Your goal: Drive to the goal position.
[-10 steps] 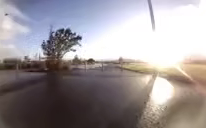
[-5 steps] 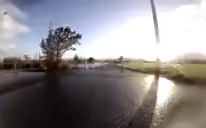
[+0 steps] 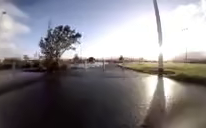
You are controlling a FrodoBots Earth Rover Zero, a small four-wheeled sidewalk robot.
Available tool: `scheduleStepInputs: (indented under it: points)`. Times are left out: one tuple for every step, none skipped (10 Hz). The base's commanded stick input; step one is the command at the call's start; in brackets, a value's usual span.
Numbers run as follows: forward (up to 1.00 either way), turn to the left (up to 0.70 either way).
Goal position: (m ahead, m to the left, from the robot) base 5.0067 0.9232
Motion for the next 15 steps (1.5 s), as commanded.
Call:
scheduleStepInputs:
  points:
    - [0.45, 0.27]
    - [0.45, 0.27]
    - [0.45, 0.27]
    - [0.45, 0.27]
    - [0.45, 0.27]
    - [0.45, 0.27]
    - [0.45, 0.27]
    - [0.45, 0.27]
    - [0.45, 0.24]
    - [0.45, 0.07]
    - [0.45, 0.00]
    - [0.45, 0.00]
    - [0.45, 0.00]
    - [0.45, -0.12]
    - [0.45, -0.26]
